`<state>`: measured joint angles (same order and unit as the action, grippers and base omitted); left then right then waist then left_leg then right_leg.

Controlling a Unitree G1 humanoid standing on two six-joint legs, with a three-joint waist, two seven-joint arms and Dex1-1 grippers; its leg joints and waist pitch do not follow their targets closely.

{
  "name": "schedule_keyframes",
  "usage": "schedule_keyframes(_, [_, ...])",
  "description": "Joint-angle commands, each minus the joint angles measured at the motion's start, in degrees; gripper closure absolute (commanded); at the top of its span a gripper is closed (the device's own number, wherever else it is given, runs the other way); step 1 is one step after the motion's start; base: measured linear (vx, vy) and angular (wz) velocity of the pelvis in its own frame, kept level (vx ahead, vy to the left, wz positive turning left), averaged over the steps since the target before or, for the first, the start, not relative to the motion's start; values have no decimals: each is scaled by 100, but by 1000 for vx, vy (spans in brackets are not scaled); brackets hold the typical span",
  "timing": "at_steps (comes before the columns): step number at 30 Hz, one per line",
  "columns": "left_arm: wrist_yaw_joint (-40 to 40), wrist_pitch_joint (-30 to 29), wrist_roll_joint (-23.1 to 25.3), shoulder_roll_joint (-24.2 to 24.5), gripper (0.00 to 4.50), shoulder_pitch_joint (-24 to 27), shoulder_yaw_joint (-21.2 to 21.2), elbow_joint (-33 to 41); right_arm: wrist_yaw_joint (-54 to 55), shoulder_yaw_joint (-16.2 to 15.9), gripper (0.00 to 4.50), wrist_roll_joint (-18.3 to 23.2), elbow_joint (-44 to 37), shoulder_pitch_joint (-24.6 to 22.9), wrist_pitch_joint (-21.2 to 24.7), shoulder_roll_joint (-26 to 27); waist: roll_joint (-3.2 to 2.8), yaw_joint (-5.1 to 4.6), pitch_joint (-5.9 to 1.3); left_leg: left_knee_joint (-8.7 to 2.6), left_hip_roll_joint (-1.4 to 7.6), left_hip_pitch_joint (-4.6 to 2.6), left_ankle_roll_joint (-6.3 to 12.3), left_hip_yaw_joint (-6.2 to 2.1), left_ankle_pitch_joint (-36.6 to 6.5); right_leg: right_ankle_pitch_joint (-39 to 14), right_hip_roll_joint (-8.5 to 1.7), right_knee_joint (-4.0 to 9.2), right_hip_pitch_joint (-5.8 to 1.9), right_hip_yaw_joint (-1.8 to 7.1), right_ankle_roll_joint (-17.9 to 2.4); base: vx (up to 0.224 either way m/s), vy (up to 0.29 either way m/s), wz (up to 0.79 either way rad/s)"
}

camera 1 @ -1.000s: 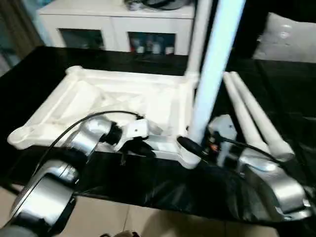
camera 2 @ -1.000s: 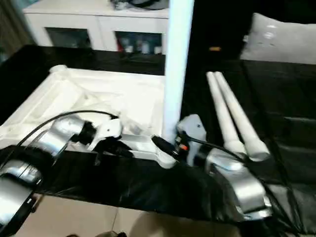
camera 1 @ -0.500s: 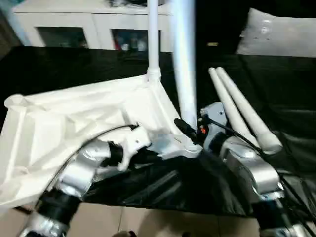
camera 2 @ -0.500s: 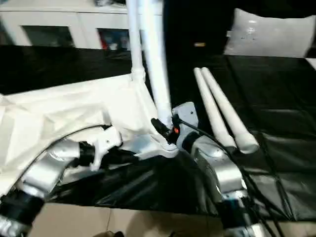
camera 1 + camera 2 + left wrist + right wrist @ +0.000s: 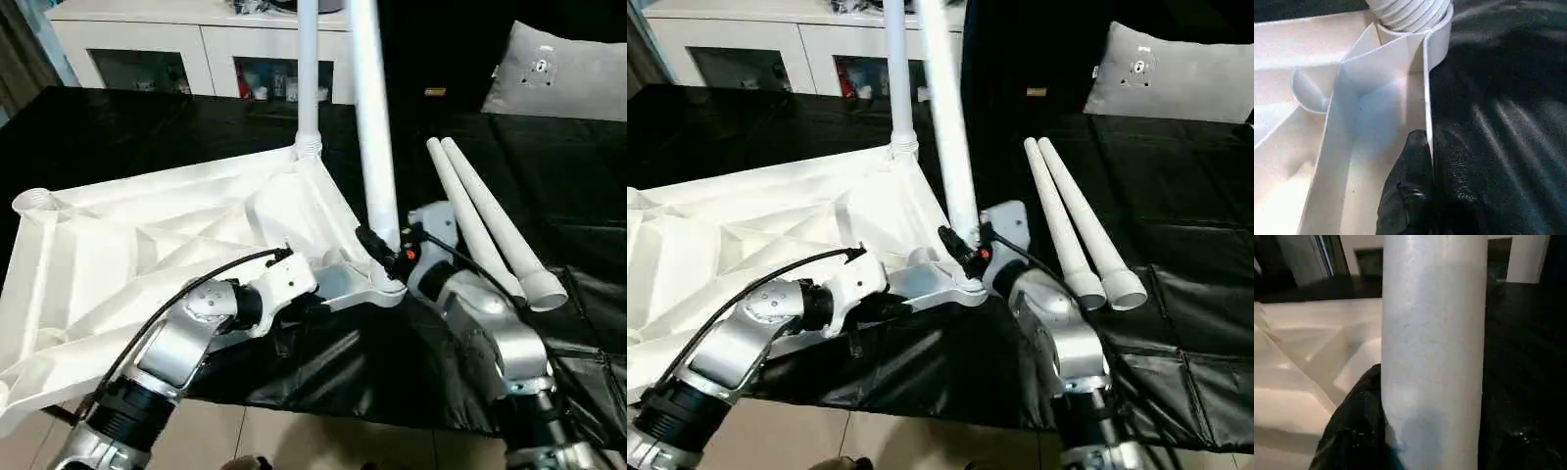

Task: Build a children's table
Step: Insert table leg to table base

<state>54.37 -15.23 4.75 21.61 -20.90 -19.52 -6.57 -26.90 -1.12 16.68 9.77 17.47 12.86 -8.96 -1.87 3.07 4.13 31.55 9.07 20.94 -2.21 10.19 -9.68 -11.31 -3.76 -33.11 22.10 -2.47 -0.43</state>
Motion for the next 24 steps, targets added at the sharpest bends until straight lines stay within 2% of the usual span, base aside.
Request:
schedule_keyframes(1, [69, 396, 61, 155, 450, -246, 105, -101, -300, 311, 261, 460, -82, -73, -74, 16, -36, 9, -381, -378, 408, -66, 36, -164, -1680, -1081, -439, 383, -183, 287, -1077, 0, 0, 0])
schedule_keyframes(2, [89, 396, 35, 168, 450, -275, 113, -142, -374, 413, 261, 588, -131, -54, -96, 19, -35, 12, -400, -357, 395, -57, 96, -150, -1544, -879, -433, 367, -199, 280, -1115, 0, 0, 0])
schedule_keyframes(3, [107, 349, -67, 133, 450, -328, 188, -201, -449, 555, 261, 775, -191, -22, -33, 12, -64, 32, -466, -289, 397, -46, 221, -140, -1021, -115, -431, 262, -226, 262, -1307, 0, 0, 0])
schedule_keyframes(4, [152, 311, -160, 120, 423, -362, 235, -222, -511, 648, 261, 908, -225, 1, -10, -8, -63, 42, -476, -266, 388, -42, 280, -125, -857, 140, -427, 240, -230, 257, -1367, 0, 0, 0])
schedule_keyframes(5, [298, 293, -326, 124, 406, -395, 303, -217, -687, 742, 261, 1107, -277, 24, 113, -90, -67, 57, -518, -212, 381, -7, 388, -128, -462, 693, -427, 163, -262, 247, -1460, 0, 0, 0])
schedule_keyframes(6, [435, 276, -463, 145, 406, -385, 336, -171, -798, 752, 261, 1160, -319, 17, 156, -156, -71, 73, -543, -180, 379, 3, 453, -129, -263, 982, -425, 121, -267, 241, -1504, 0, 0, 0])
schedule_keyframes(7, [468, 270, -498, 151, 392, -380, 344, -159, -823, 752, 261, 1165, -329, 14, 163, -170, -55, 75, -531, -148, 364, 49, 555, -122, -52, 1307, -406, 83, -259, 224, -1566, 0, 0, 0])
schedule_keyframes(8, [588, 263, -602, 175, 384, -373, 361, -113, -935, 733, 261, 1173, -357, 5, 176, -229, -61, 82, -528, -137, 362, 49, 585, -116, -69, 1309, -414, 79, -251, 219, -1592, 0, 0, 0])
schedule_keyframes(9, [649, 337, -683, 180, 374, -380, 379, -120, -1038, 703, 261, 1186, -368, -8, 179, -269, -82, 90, -490, -142, 359, 53, 570, -105, -430, 853, -435, 128, -242, 214, -1630, 0, 0, 0])
schedule_keyframes(10, [679, 409, -783, 157, 366, -383, 431, -115, -1131, 660, 261, 1216, -419, -32, 254, -316, -69, 81, -477, -156, 361, 51, 541, -105, -566, 612, -434, 153, -253, 213, -1613, 0, 0, 0])
schedule_keyframes(11, [706, 325, -910, 121, 359, -401, 494, -97, -1156, 631, 261, 1207, -451, -44, 254, -330, -92, 89, -471, -167, 371, 34, 460, -108, -761, 191, -441, 180, -256, 212, -1578, 0, 0, 0])
schedule_keyframes(14, [741, 72, -1234, 11, 339, -551, 706, -80, -1109, 536, 261, 1128, -580, -82, 149, -282, -90, 77, -423, -196, 390, 1, 246, -97, -1147, -611, -435, 252, -219, 220, -1501, 0, 0, 0])
schedule_keyframes(15, [717, 25, -1282, -24, 339, -605, 759, -97, -1106, 495, 261, 1114, -636, -98, 186, -291, -110, 86, -423, -199, 385, -21, 153, -99, -1289, -928, -427, 272, -205, 228, -1440, 0, 0, 0])
schedule_keyframes(16, [638, -79, -1335, -84, 334, -699, 841, -129, -1062, 426, 261, 1089, -730, -128, 298, -308, -97, 77, -413, -214, 391, -22, 83, -105, -1365, -1115, -413, 282, -201, 231, -1362, 0, 0, 0])
schedule_keyframes(17, [344, -235, -1324, -217, 334, -949, 996, -280, -995, 306, 261, 1067, -888, -180, 492, -338, -94, 72, -413, -213, 381, -17, 48, -110, -1393, -1207, -408, 285, -203, 231, -1311, 0, 0, 0])
schedule_keyframes(18, [344, -235, -1324, -217, 334, -949, 996, -280, -995, 306, 261, 1067, -888, -180, 492, -338, -104, 85, -423, -202, 378, -25, 19, -120, -1398, -1262, -413, 284, -201, 227, -1271, 0, 0, 0])
schedule_keyframes(19, [-235, -473, -1353, -466, 334, -1327, 1269, -545, -1052, 183, 261, 1007, -1000, -229, 548, -347, -147, 79, -420, -202, 376, -24, 8, -118, -1423, -1265, -404, 282, -192, 228, -1262, 0, 0, 0])
schedule_keyframes(21, [-469, -583, -1426, -594, 331, -1510, 1414, -645, -1042, 147, 261, 986, -1032, -252, 561, -325, -110, 86, -422, -173, 364, -26, -12, -118, -1483, -1269, -404, 295, -184, 224, -1260, 0, 0, 0])
schedule_keyframes(22, [-839, -840, -1559, -777, 331, -1836, 1608, -765, -1056, 73, 261, 919, -1077, -284, 577, -298, -113, 95, -419, -186, 364, 15, -4, -146, -1454, -1335, -427, 286, -213, 220, -1233, 0, 0, 0])
schedule_keyframes(23, [-872, -856, -1562, -793, 331, -1871, 1618, -773, -1048, 65, 261, 903, -1074, -284, 576, -295, -126, 101, -434, -161, 356, -13, -6, -132, -1441, -1306, -415, 289, -186, 221, -1224, 0, 0, 0])
schedule_keyframes(24, [-1043, -943, -1587, -868, 331, -2044, 1658, -811, -1002, 18, 261, 823, -1059, -285, 565, -288, -111, 95, -437, -156, 351, 16, 18, -136, -1372, -1219, -415, 284, -207, 220, -1232, 0, 0, 0])
